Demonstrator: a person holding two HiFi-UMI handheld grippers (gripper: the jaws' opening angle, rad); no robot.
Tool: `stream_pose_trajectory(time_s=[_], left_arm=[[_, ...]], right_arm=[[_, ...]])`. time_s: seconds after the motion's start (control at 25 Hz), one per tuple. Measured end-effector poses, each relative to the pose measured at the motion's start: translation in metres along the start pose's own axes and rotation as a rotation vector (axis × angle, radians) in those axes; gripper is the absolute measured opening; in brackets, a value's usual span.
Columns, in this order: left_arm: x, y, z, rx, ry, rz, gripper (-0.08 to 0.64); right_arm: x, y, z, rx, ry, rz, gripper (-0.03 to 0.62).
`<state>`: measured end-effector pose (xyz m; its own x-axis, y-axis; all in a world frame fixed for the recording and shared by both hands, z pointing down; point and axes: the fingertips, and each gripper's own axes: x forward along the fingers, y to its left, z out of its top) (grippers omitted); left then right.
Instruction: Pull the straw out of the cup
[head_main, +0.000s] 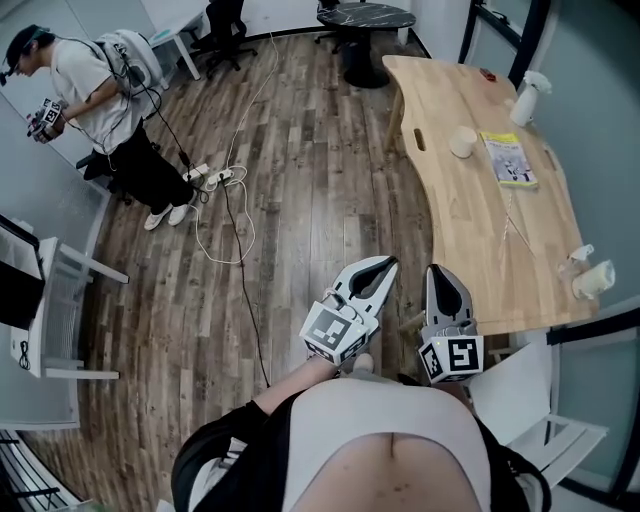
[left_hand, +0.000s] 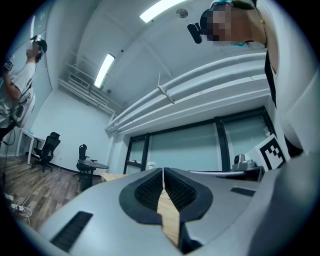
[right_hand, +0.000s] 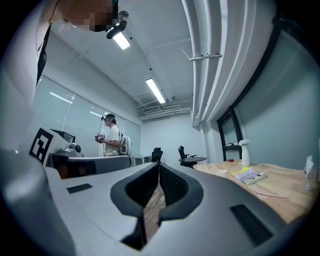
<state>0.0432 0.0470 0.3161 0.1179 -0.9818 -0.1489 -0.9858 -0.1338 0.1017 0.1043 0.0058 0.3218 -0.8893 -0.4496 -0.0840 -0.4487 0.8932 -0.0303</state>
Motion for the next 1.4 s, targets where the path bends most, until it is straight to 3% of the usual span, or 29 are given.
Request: stream_pose_trajectory(time_s=[0.88,1.4], left_arm=[[0.06,0.043,-0.016,-0.005,0.033,0.022,0.014],[0.162,0.149,-0.041,-0.007,0.077,-0.093,0.014]], right_arm=[[0.06,-0.047,-0.015,0.031,0.005,0.017,0.031],[0.176,-0.108,-0.036,0.035,0.003,-0.126,0.031]])
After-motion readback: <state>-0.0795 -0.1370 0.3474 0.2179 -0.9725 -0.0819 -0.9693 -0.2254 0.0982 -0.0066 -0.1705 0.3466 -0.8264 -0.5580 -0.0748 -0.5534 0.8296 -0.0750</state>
